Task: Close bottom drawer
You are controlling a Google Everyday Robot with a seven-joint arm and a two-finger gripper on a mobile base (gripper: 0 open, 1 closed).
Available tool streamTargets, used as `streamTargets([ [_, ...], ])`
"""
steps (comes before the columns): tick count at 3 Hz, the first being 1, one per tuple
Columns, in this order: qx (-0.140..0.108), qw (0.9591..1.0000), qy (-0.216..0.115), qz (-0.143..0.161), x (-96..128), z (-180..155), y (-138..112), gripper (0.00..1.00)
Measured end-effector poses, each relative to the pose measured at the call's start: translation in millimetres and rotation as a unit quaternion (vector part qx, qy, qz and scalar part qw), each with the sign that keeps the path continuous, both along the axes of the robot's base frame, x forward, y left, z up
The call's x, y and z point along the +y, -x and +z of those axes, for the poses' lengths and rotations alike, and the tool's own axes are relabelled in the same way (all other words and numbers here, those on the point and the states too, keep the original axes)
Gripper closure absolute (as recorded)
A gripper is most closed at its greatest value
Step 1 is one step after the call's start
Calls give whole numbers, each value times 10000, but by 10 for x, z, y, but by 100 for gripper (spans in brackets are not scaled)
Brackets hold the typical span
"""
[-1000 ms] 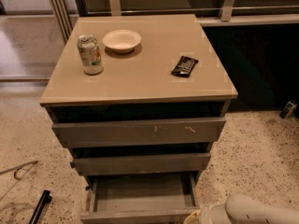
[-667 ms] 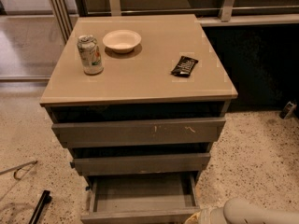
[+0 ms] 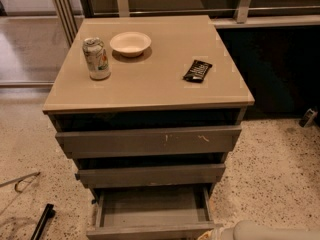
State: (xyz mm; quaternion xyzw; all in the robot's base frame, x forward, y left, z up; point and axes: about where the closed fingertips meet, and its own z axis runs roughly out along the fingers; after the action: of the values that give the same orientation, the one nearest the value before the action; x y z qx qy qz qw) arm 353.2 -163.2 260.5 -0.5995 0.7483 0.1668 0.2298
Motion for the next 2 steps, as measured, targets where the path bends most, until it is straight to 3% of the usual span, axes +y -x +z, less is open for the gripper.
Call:
streamTargets([
  [2, -105, 9999, -47, 79, 80, -469, -121, 100],
])
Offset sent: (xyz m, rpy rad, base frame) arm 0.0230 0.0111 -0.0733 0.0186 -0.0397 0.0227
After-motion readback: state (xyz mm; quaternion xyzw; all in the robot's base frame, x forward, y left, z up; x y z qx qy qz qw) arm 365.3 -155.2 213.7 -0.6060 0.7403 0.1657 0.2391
